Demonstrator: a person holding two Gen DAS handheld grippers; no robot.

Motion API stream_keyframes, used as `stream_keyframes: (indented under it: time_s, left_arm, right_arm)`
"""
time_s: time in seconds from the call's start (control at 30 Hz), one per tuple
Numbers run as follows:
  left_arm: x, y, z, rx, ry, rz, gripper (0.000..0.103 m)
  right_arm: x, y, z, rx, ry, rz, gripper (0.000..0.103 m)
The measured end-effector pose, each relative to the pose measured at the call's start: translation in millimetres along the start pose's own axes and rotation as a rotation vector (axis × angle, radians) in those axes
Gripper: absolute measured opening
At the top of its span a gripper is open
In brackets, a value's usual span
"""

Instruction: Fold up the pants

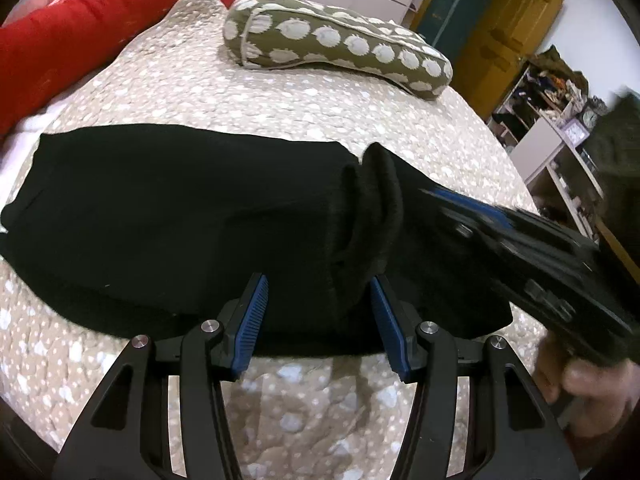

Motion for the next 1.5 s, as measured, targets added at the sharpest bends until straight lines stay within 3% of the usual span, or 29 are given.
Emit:
stream_keyframes:
  time_s: [0.13, 0.23, 0.53, 0.73, 0.87, 1.17, 1.23, 1.4, 1.5]
  left_arm:
    - [-7.6, 8.3, 1.6, 0.014, 0.023, 0.003, 0.054]
    - [-13.5, 12.4, 2.7, 0.023, 0.04, -0.013, 0.054]
    - [-22.1, 19.8, 5.1, 0.038, 0.076, -0.028, 0.054]
    - [-25.0, 27.8, 7.0, 0.049, 0.098, -0.044, 0.054]
    - [-29.1, 34.7, 6.8, 0.059, 0.111, -0.064, 0.06]
    - [-44.6, 43.4, 7.1, 0.074, 0.161, -0.088, 0.062]
    - [-48.5, 44.7, 7.7, 0.075, 0.176, -0.085, 0.062]
    - [-65.2, 56.1, 10.7, 0.105, 0.253, -0.052, 0.062]
    - [-80.7, 64.9, 12.2, 0.139, 0.323, -0.048, 0.076]
  right_arm:
    - [-18.0, -37.1, -9.8, -0.058, 0.034, -0.002, 0.019]
    - [-25.1, -47.3, -13.2, -0.045, 0.052, 0.01, 0.019]
    - [-28.0, -6.8, -8.8, -0.018, 0.06, -0.002, 0.019]
    - [-32.8, -27.6, 13.7, -0.09, 0.065, -0.006, 0.022]
    - [-36.2, -21.2, 6.2, -0.081, 0.074, -0.008, 0.028]
    - [-44.0, -15.9, 0.0, -0.063, 0.068, -0.029, 0.032]
    - [-45.1, -28.1, 5.9, -0.106, 0.075, -0.021, 0.032]
    - [-49.4, -17.1, -2.5, -0.068, 0.074, -0.037, 0.033]
    - [-57.7, -8.9, -14.8, -0.03, 0.086, -0.059, 0.036]
Point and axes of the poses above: each gripper's, at about its wrist camera, not at the fingertips, and y roughly against the way its jaws point, x to its right, z to its underside, the point moved 3 cm from there along -y, roughly the way its jaws point, and after that the axes turned 11 degrees about z, right-handed, at the moved point
